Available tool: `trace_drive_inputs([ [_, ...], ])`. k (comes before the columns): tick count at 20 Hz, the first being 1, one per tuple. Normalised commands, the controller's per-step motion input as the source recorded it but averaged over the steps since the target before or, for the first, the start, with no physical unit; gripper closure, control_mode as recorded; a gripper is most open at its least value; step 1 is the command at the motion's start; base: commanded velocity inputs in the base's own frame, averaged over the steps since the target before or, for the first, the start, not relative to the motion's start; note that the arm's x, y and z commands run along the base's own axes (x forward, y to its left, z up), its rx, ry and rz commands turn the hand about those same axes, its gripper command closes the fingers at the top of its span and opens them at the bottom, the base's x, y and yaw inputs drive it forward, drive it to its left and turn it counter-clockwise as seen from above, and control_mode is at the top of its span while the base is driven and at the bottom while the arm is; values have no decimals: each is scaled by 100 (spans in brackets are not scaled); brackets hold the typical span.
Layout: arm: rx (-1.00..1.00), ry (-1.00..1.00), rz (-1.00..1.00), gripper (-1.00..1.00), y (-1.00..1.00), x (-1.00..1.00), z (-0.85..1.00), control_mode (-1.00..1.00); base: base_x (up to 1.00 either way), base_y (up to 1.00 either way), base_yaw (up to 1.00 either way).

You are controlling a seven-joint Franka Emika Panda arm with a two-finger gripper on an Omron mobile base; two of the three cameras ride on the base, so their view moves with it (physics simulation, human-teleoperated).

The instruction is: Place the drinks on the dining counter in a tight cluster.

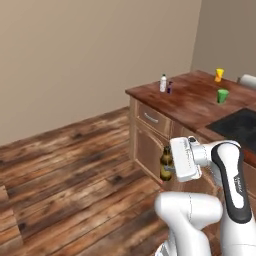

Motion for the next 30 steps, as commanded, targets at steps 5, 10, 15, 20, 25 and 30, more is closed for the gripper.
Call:
trace_drive_inputs([
  [5, 0, 0, 0, 100, 0, 0, 0, 100, 89, -10, -2],
  [10, 0, 0, 0, 100, 0, 0, 0, 100, 73, 14, -30],
  [15, 0, 0, 0, 100, 0, 0, 0, 100, 61, 26, -46],
  [20, 0, 0, 0, 100, 0, 0, 0, 100, 56, 33, -53],
  [25, 0, 0, 0, 100, 0, 0, 0, 100, 56, 34, -53],
  [30, 0, 0, 0, 100, 0, 0, 0, 100, 53, 36, -56],
])
